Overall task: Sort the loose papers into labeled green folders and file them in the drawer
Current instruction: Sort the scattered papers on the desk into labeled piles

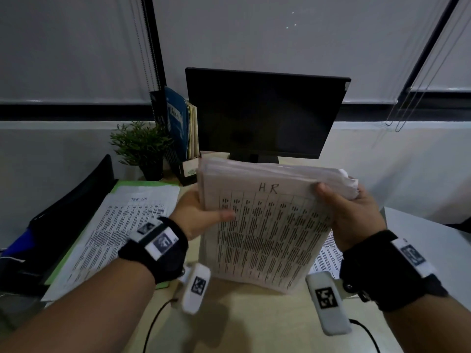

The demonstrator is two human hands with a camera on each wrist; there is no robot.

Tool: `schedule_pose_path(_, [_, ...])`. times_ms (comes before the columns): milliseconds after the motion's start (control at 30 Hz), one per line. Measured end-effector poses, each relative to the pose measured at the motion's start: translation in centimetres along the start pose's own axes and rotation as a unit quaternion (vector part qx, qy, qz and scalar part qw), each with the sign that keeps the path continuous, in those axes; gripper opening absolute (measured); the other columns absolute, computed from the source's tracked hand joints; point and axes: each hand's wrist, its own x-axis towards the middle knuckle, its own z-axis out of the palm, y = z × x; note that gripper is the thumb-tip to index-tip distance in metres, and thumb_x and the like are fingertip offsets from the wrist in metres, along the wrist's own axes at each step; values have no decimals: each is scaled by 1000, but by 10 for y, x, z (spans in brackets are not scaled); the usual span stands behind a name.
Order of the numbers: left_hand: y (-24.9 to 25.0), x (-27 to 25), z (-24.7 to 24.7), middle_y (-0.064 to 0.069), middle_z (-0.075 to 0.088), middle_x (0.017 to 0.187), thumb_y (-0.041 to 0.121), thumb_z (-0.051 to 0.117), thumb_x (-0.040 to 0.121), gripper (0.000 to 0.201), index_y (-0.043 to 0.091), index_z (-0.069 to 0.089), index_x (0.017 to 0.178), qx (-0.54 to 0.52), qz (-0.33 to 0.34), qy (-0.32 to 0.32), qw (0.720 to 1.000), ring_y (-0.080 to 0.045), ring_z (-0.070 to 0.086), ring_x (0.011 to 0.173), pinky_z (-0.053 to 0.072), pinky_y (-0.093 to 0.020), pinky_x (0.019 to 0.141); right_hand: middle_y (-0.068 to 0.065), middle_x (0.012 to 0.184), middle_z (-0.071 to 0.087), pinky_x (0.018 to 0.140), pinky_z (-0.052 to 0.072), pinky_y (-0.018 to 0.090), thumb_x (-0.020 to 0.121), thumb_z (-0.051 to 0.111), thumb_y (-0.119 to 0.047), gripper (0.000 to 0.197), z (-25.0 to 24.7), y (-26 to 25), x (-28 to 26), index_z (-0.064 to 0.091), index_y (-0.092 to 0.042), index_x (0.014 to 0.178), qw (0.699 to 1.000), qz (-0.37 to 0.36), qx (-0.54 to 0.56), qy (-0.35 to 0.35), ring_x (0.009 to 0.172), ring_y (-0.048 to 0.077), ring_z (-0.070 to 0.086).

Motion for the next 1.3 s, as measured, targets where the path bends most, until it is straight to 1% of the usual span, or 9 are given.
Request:
schedule_pose_path(100, [-13, -6, 15, 9, 68, 91, 17, 74, 80, 27, 18, 67, 106, 36, -7, 29, 999, 2, 61, 83, 47, -8, 60, 2, 105, 65, 82, 54, 45, 47, 88, -46, 62, 1, -10, -1, 63, -30, 101, 959, -78, -246, 119, 96, 22, 63])
schedule_pose_path(167, [-8, -8, 24, 8, 68, 90, 19, 69, 85, 19, 20, 66, 103, 51, 31, 43, 997, -2, 63, 81, 49, -9, 60, 6, 128, 49, 104, 34, 49, 58, 83, -41, 79, 9, -23, -3, 48, -23, 126, 815, -240, -501, 165, 121, 26, 45])
schedule_pose_path(267, [11, -6, 31, -3, 70, 89, 21, 69, 84, 11, 15, 70, 94, 126, 183, 44, 974, -19, 66, 85, 56, -34, 74, 4, 128, 53, 104, 24, 50, 57, 72, -50, 80, 37, -45, -7, 46, -24, 128, 690, -354, -631, -27, 126, 24, 42])
schedule_pose_path(400, [31, -4, 28, 6, 66, 82, 27, 69, 81, 7, 32, 64, 80, 174, 213, -19, 961, -18, 64, 83, 54, -39, 77, -12, 67, 57, 64, 44, 27, 75, 77, -24, 20, 47, -55, 0, 58, -29, 80, 789, -262, -544, -113, 66, 17, 59])
schedule_pose_path(567, [0, 5, -19, 1, 67, 92, 28, 71, 81, 13, 20, 69, 91, 363, 29, -27, 931, -17, 62, 90, 51, -33, 81, -7, 70, 61, 53, 42, 11, 76, 76, -15, 15, 5, -61, 6, 63, -19, 83, 898, -184, -400, 11, 60, -2, 54])
schedule_pose_path(733, [-37, 2, -51, -3, 70, 88, -3, 73, 73, 22, 12, 66, 88, -106, -42, 94, 989, -21, 65, 86, 57, -23, 63, -10, 72, 72, 58, 55, 23, 74, 73, -5, 17, -35, -31, 3, 67, -18, 84, 976, -60, -206, 33, 64, 6, 67])
schedule_pose_path(1067, [-48, -11, -46, -7, 72, 103, 3, 76, 73, 46, 1, 59, 115, -124, 62, 180, 974, -19, 69, 96, 57, -36, 76, -3, 83, 72, 64, 58, 34, 60, 75, -29, 30, -32, 45, -24, 68, -21, 88, 992, -19, -62, 105, 76, 17, 67])
schedule_pose_path(1167, [-65, -22, -37, 5, 75, 89, 1, 75, 74, 33, 13, 66, 104, -85, -13, 163, 983, -7, 70, 82, 57, -32, 74, -9, 76, 73, 59, 55, 21, 76, 72, -13, 20, -32, 72, -39, 63, -15, 94, 993, 31, -53, 97, 69, 5, 66])
schedule_pose_path(1300, [-100, -29, -21, 0, 72, 89, 2, 76, 75, 28, 11, 69, 101, -34, -125, 134, 983, -15, 68, 81, 56, -31, 73, 6, 97, 71, 76, 57, 39, 51, 91, -37, 60, -43, 110, -49, 60, -16, 98, 977, 128, -146, 92, 88, 20, 68])
